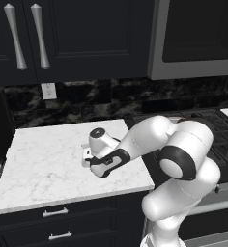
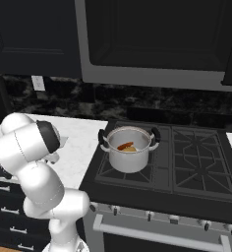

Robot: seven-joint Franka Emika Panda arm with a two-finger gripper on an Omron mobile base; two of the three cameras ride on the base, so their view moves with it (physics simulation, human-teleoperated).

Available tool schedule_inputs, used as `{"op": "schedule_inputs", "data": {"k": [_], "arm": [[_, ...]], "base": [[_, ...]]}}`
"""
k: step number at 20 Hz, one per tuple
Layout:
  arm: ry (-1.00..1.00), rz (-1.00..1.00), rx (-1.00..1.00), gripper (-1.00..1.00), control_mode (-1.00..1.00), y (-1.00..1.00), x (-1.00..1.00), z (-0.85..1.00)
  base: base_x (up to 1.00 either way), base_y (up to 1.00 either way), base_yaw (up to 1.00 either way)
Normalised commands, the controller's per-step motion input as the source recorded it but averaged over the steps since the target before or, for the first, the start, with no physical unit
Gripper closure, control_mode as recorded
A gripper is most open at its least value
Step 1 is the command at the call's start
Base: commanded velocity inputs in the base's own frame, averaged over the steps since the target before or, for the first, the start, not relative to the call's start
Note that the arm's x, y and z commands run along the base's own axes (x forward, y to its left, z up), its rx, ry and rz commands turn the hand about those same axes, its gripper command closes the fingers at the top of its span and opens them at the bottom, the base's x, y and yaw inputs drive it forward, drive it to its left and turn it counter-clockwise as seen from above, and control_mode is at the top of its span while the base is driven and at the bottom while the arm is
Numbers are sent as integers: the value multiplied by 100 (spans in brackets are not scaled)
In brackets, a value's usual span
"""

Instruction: Put the potato and carrot in the pot. Retrieve the spatula and lightly stir the vegetables in the pot.

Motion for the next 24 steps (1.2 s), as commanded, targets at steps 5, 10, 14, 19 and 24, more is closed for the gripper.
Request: {"op": "schedule_inputs", "data": {"k": [5, 10, 14, 19, 24], "arm": [[0, 0, 0, -100, -100, -11, 0, 0], [0, 2, 0, -100, -100, -2, 0, 0], [0, 2, 0, 100, -100, 0, 0, 0], [0, 3, 0, 100, -100, 0, -10, 0], [-4, 1, 1, 100, -100, 0, -42, 24]], "base": [[0, 0, 0], [0, 0, 0], [0, 0, 0], [0, 0, 0], [0, 0, 0]]}}
